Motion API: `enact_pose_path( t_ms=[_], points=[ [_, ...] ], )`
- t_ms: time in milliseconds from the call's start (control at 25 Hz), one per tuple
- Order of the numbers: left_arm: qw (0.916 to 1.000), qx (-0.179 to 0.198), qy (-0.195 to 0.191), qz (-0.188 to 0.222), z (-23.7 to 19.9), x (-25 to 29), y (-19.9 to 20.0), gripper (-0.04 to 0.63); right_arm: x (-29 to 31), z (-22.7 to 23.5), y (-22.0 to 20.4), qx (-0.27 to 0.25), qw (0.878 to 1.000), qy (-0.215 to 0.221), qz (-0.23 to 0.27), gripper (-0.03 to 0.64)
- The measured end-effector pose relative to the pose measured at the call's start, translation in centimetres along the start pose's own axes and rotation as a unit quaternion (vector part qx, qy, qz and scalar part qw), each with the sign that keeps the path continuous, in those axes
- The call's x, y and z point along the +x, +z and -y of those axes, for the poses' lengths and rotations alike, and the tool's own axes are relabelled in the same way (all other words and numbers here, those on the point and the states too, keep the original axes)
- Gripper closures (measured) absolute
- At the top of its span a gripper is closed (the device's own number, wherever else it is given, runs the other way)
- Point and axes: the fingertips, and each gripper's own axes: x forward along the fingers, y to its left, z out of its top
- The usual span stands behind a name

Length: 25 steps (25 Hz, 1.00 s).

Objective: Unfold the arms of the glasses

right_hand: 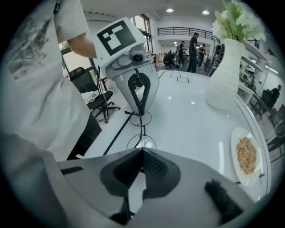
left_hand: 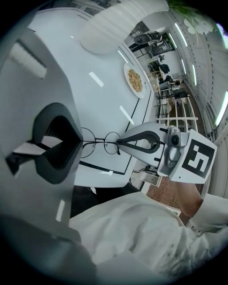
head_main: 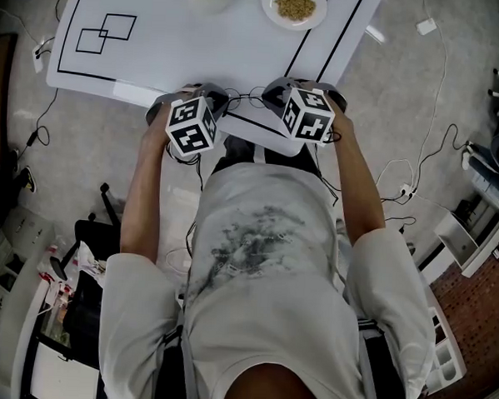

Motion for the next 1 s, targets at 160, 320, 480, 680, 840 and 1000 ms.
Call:
enact_pose_path(
  t_ms=[160,320,480,680,840,1000],
  points=[
    [0.9999,-0.006,0.004,0.013,-0.1,-0.4,0.5,0.591,-0.7,0.1,0.0,0.027,0.999,-0.007,0.026,0.601],
    [0.9993,-0.018,0.009,0.032,-0.6,-1.1,1.1,0.591,-1.6,0.4,0.1,0.052,0.997,-0.016,0.052,0.601],
    [0.9982,-0.029,0.018,0.050,-0.9,-1.8,1.7,0.591,-2.4,0.6,0.2,0.075,0.994,-0.024,0.077,0.601],
    [0.9963,-0.045,0.022,0.070,-1.1,-2.5,2.2,0.591,-3.2,0.8,0.2,0.097,0.989,-0.031,0.103,0.601],
    [0.9944,-0.055,0.020,0.088,-1.1,-3.1,2.7,0.589,-3.8,0.7,0.3,0.112,0.986,-0.031,0.123,0.601],
    [0.9917,-0.067,0.019,0.108,-1.3,-3.9,3.2,0.589,-4.5,0.5,0.4,0.134,0.980,-0.026,0.147,0.601]
  ],
)
